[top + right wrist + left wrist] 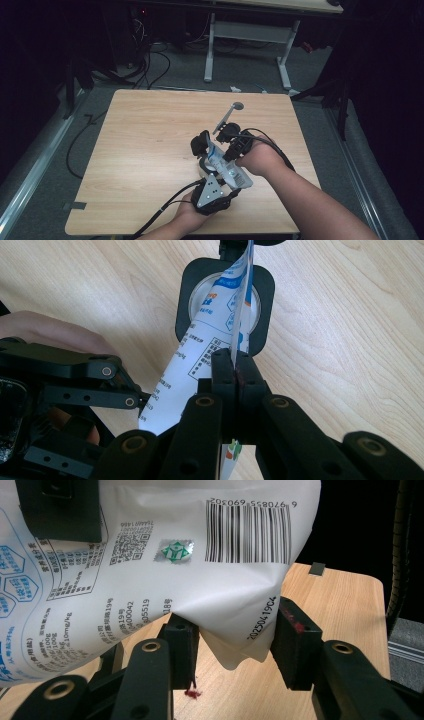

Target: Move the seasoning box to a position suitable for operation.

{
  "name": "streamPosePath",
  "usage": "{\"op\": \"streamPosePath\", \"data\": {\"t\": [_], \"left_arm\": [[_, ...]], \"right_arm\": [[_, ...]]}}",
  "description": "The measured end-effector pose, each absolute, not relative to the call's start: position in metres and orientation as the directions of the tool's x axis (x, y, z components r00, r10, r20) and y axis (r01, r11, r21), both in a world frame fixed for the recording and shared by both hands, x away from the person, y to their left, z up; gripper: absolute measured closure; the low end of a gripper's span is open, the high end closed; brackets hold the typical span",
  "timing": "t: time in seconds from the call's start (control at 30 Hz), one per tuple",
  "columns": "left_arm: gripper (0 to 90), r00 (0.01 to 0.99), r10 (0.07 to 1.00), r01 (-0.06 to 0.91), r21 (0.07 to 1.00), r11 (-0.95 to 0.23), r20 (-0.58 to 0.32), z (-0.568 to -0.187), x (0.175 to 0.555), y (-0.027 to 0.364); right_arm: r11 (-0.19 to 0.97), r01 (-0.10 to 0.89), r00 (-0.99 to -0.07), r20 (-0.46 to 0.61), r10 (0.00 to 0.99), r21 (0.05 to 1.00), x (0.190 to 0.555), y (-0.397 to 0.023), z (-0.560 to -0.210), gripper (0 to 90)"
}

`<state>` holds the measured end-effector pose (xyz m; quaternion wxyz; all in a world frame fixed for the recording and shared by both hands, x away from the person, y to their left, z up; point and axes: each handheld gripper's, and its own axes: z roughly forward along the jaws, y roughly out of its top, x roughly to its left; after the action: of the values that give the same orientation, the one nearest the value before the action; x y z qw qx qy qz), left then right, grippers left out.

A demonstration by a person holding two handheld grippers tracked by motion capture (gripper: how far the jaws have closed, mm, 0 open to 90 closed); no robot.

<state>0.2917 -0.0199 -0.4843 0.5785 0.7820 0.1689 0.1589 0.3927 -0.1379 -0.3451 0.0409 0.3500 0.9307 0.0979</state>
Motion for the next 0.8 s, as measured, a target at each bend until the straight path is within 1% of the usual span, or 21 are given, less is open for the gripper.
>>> {"op": "streamPosePath", "data": {"t": [0.27,0.43,0.8], "left_arm": [[57.6,0.893,0.446,0.084,0.956,-0.282,0.053,-0.487,0.292,-0.020],[57.5,0.896,0.443,0.106,0.954,-0.279,0.030,-0.490,0.292,-0.020],[57.3,0.893,0.448,0.116,0.949,-0.292,0.029,-0.496,0.294,-0.019]], "right_arm": [[0.736,0.645,-0.751,-0.007,0.660,0.204,0.391,-0.139,-0.346,89.7],[0.734,0.647,-0.749,-0.008,0.662,0.204,0.390,-0.141,-0.346,89.7],[0.735,0.647,-0.750,-0.002,0.661,0.202,0.389,-0.143,-0.348,89.6]]}}
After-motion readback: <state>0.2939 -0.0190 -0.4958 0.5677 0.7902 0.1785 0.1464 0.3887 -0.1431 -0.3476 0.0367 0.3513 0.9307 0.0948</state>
